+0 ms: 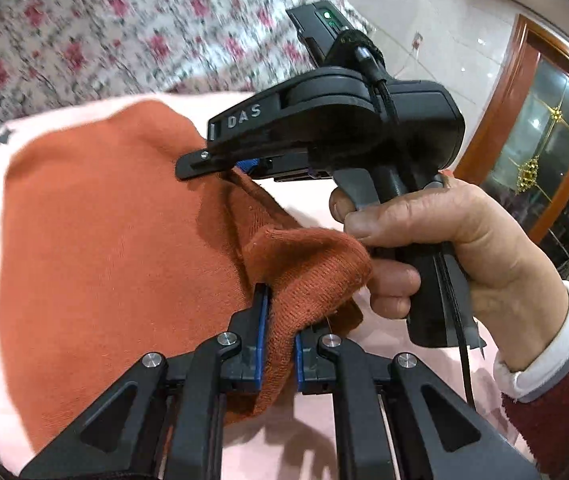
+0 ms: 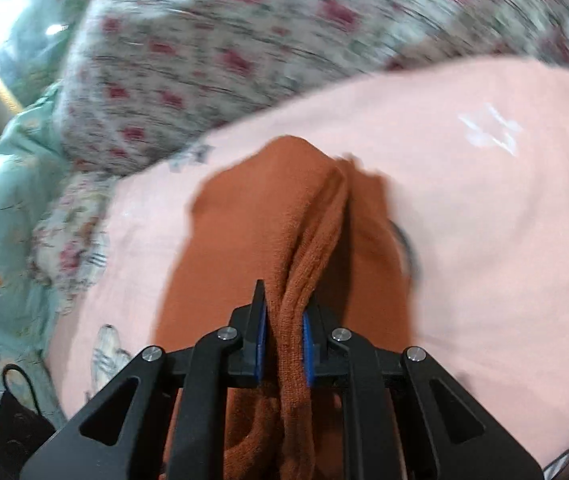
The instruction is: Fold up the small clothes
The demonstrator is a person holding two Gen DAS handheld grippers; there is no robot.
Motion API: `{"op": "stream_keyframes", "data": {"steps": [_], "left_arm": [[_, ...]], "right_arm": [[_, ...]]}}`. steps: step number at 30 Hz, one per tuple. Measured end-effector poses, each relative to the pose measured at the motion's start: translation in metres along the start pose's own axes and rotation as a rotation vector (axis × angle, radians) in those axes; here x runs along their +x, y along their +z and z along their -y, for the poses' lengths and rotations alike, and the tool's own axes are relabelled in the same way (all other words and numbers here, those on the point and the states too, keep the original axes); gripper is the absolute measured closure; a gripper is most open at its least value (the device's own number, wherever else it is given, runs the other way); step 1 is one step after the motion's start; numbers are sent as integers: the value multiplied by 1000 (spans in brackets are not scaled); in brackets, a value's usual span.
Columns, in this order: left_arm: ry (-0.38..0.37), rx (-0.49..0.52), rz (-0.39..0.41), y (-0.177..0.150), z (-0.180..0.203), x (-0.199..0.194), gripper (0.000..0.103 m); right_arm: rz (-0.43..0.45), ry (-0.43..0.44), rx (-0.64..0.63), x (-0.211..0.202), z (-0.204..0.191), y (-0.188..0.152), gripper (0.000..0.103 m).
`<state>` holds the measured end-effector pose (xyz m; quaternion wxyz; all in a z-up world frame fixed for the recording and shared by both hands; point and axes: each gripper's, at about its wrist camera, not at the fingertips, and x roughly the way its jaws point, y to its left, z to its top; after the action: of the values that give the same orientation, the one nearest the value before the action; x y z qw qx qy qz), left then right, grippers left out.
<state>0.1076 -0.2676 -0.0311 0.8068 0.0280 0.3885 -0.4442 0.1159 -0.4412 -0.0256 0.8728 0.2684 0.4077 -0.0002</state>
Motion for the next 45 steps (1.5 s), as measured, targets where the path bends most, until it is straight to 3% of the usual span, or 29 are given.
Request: {"op": "stream_keyframes", "data": {"steps": [7,12,16,18,19,20,27,29,36,37,39,40,42,45], "left_arm": [[-13,-18,-50,2,-3,14,92],[-43,-50,-67,0,-11,2,80],[-46,-73,-58,-8,-15,-25,60],[-40,-100,-41,-14,-24,-44,42],[-29,-117,-30,-16,-30,-52,39],[-6,-139,-16,-18,-39,-61,36],[85,-290,18,-9,-108,-74,22],[99,-339,5,-7,-129,-69,22],[-3,-502,-65,-10,-186,-22,23],[-11,-502,-56,-4,-190,-13,27],[0,-472,-52,0,-187,-7,49],[13,-465,-53,0,-185,-7,53],[14,-450,-40,6,-184,-7,69],[2,-417,-6,4,-176,-33,78]], "right_arm": [[-2,-35,-24,4,8,-2,87],[21,-62,-7,-2,17,-13,85],[84,-128,-6,-28,14,-18,63],[114,-125,9,-41,14,-22,43],[125,-118,12,-46,14,-23,29],[133,-107,9,-49,13,-25,25],[31,-74,-14,-25,14,-35,25],[12,-71,1,-17,20,-36,25],[-29,-39,14,1,26,-35,25],[-36,-38,13,4,24,-34,26],[-55,-21,31,9,24,-34,46],[-70,5,58,12,26,-34,61],[-68,12,75,13,24,-36,68],[-36,8,64,1,9,-39,73]]}}
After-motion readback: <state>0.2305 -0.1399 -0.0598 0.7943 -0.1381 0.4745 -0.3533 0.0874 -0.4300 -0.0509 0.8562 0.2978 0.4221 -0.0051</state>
